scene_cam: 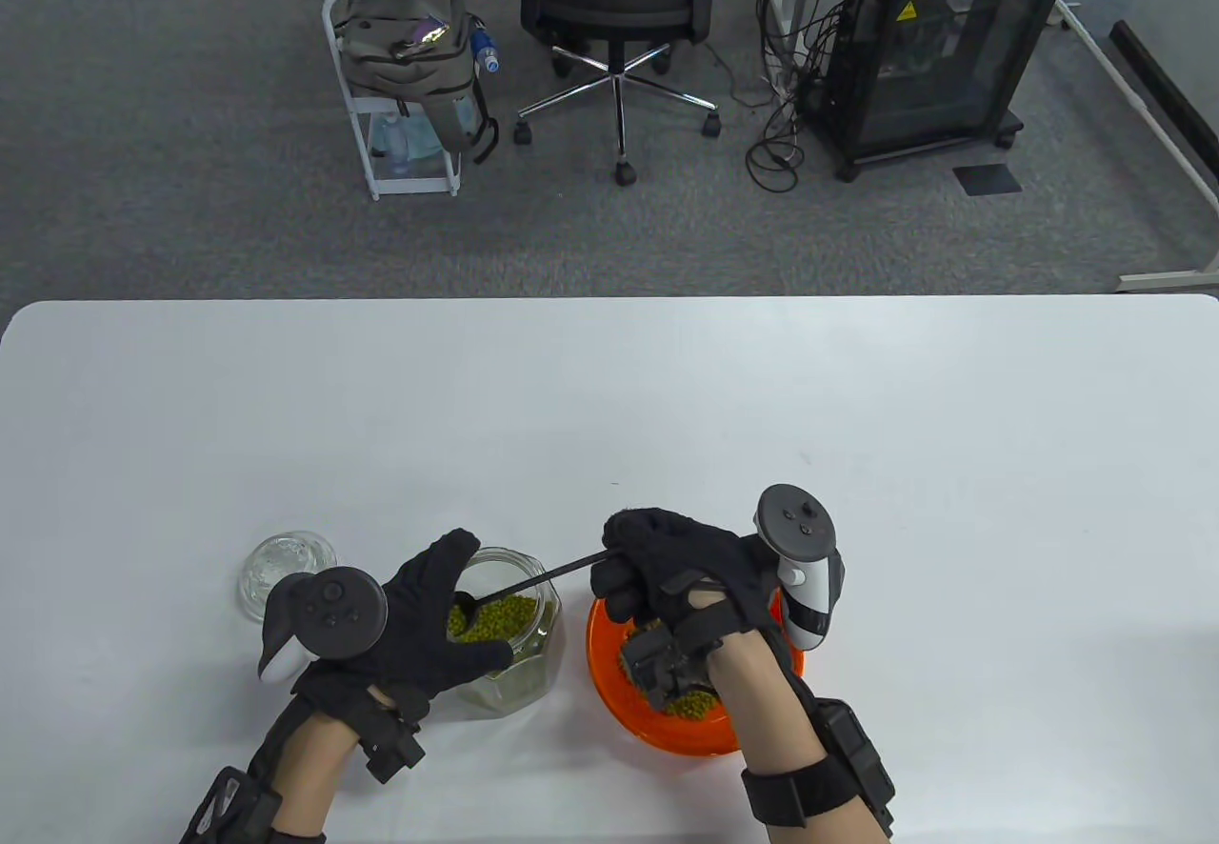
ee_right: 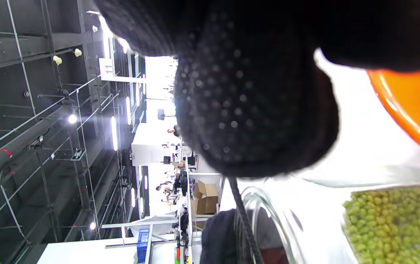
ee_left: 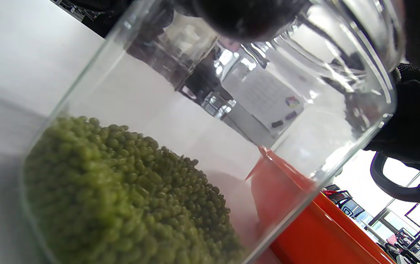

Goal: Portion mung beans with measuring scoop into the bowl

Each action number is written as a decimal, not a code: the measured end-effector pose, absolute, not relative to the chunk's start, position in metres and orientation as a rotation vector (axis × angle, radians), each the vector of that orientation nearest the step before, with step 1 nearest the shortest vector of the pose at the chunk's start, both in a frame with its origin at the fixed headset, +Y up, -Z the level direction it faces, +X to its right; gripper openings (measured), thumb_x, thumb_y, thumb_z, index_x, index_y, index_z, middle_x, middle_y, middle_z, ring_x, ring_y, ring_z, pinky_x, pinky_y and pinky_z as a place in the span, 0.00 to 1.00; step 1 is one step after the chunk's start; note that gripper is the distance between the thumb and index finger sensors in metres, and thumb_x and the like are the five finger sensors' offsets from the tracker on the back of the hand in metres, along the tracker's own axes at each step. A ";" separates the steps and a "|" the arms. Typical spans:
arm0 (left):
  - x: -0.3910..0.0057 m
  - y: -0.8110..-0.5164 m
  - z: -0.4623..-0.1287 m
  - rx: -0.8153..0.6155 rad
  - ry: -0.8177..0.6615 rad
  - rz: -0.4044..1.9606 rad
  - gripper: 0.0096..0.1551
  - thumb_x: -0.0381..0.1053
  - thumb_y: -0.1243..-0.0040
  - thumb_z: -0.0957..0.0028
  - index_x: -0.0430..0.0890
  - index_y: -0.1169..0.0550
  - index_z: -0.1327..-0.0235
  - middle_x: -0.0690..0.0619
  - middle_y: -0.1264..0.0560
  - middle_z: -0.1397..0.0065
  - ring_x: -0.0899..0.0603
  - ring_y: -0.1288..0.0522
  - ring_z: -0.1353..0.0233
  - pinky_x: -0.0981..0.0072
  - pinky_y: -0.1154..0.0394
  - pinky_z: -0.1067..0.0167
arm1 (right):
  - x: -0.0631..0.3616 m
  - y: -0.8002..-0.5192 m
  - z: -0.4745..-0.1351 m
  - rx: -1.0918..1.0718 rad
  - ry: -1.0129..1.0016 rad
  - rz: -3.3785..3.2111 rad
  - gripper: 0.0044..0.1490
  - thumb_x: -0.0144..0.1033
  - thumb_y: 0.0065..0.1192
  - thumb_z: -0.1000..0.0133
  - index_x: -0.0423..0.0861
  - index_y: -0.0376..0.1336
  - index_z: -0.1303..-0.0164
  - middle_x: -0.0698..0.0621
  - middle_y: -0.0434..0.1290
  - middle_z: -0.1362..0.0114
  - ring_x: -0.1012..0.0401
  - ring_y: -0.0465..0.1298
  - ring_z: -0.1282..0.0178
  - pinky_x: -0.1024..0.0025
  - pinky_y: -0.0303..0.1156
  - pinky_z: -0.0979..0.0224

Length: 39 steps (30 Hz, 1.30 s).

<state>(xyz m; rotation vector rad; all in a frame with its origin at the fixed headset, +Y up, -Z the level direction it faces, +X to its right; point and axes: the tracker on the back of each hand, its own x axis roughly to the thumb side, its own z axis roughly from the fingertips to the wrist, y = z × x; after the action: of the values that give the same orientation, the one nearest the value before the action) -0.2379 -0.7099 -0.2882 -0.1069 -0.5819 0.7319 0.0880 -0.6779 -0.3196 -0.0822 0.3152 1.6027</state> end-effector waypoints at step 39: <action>-0.239 -0.710 -0.289 -0.109 -0.586 0.733 0.75 0.86 0.37 0.54 0.35 0.54 0.20 0.30 0.48 0.16 0.20 0.41 0.20 0.21 0.43 0.28 | 0.243 -0.681 -0.297 -0.212 0.147 1.434 0.27 0.41 0.67 0.45 0.36 0.74 0.45 0.45 0.90 0.62 0.58 0.90 0.75 0.65 0.86 0.66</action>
<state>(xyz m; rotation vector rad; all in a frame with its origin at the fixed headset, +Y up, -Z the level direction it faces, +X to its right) -0.2387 -0.7101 -0.2886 -0.1094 -0.5859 0.7331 0.2432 -0.6809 -0.2973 -0.2118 0.1469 1.4343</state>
